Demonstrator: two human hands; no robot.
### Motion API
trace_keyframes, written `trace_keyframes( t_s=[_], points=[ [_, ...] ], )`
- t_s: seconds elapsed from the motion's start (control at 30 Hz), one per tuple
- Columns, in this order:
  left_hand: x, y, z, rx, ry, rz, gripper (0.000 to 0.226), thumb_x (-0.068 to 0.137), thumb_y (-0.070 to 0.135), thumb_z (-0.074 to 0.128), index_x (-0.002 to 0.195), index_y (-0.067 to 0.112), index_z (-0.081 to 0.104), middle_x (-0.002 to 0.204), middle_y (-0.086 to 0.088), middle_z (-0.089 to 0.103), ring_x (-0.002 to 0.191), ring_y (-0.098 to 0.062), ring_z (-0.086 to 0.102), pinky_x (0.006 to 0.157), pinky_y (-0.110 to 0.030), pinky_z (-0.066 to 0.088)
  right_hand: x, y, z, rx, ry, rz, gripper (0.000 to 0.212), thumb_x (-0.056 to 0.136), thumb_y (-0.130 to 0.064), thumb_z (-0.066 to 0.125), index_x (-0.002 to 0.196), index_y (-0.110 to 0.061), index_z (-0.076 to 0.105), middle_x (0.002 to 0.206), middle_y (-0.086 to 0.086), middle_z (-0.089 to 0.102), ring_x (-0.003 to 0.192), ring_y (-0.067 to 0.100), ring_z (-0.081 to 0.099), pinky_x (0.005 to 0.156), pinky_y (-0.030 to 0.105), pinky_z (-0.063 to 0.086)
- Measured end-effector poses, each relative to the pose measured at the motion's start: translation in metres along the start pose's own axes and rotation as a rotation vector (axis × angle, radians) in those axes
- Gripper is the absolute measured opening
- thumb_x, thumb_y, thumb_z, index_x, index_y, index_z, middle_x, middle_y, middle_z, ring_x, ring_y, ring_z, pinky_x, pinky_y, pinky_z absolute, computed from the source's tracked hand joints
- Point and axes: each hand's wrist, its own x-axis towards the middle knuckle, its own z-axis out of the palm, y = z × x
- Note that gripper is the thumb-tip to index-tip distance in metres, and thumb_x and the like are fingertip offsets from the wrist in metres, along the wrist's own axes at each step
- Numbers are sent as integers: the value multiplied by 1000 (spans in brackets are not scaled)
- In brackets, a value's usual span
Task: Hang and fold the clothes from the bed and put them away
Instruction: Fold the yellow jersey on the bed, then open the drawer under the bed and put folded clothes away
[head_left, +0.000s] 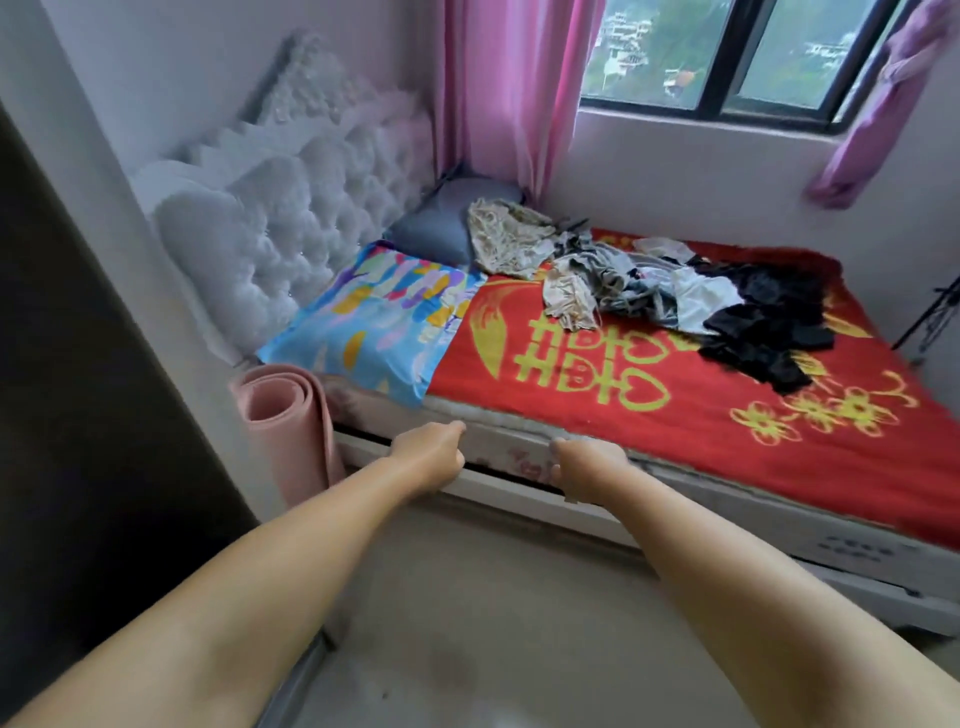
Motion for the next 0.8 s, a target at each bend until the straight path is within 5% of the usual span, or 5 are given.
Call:
trace_keyframes(
  t_s=[0.1,0.33,0.47,0.63,0.8],
  points=[
    [40,58,2,10,-12,60,38,93,18,38,130,15,46,126,-9,57,110,-29,56,81,-37,46,7,72,-3,1,-35,100,42,94,-19,53,135,-17,41,119,2,61,102,24,61,73,35,54],
    [121,142,-3,35,-34,172,36,97,20,37,132,15,45,122,-8,59,101,-28,59,79,-40,51,22,178,-1,54,-18,216,35,100,-21,38,135,-16,42,118,5,61,99,25,61,67,33,47],
    [174,177,5,41,-71,236,42,97,19,36,139,18,40,115,-4,61,84,-21,58,57,-30,42,40,223,5,69,-46,248,36,99,-21,37,134,-16,44,119,5,60,100,26,60,72,34,49],
    [258,212,8,33,-98,275,43,97,19,38,140,19,39,98,1,56,64,-15,50,47,-28,33,93,280,-6,90,-55,304,39,100,-29,38,137,-16,42,123,6,59,105,26,59,70,33,48],
    [365,245,-2,72,-132,319,43,97,22,39,139,21,40,126,-4,58,81,-20,57,54,-30,43,162,345,-22,128,-42,364,36,100,-28,37,133,-15,45,117,6,60,97,26,59,62,30,42]
  ],
)
